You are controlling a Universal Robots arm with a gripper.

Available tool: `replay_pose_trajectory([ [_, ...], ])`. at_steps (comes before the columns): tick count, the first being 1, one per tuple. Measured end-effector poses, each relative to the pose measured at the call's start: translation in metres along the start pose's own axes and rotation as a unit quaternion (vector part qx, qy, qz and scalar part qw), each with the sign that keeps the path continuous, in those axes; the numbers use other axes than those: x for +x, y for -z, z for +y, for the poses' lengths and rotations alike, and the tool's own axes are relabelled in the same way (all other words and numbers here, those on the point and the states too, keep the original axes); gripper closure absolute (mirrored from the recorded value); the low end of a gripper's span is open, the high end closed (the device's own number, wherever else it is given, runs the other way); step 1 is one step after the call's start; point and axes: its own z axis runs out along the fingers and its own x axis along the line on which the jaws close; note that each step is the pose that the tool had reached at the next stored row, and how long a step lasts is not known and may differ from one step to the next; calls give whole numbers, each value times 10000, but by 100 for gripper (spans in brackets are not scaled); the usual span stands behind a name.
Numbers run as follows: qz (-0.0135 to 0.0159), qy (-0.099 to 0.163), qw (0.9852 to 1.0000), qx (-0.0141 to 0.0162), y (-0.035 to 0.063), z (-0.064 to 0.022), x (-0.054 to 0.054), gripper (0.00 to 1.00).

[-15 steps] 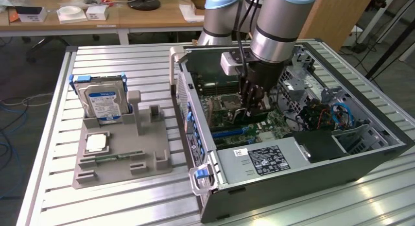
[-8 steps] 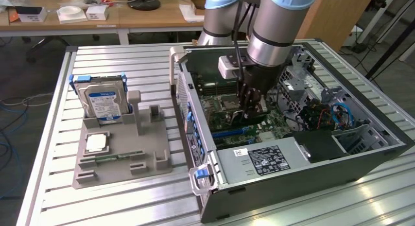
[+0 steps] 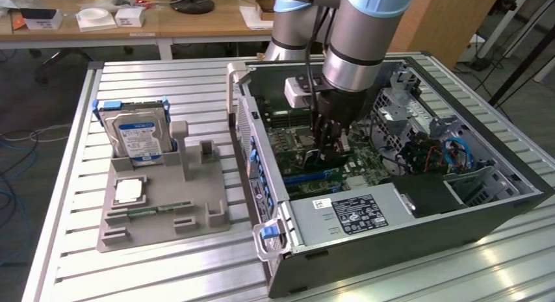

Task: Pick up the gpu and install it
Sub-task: 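Insert the gpu into the slot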

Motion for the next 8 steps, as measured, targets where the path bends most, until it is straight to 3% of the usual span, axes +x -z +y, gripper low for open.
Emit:
replay_pose_trajectory([
  [8,30,1,10000,0,-59,32,-4,74],
])
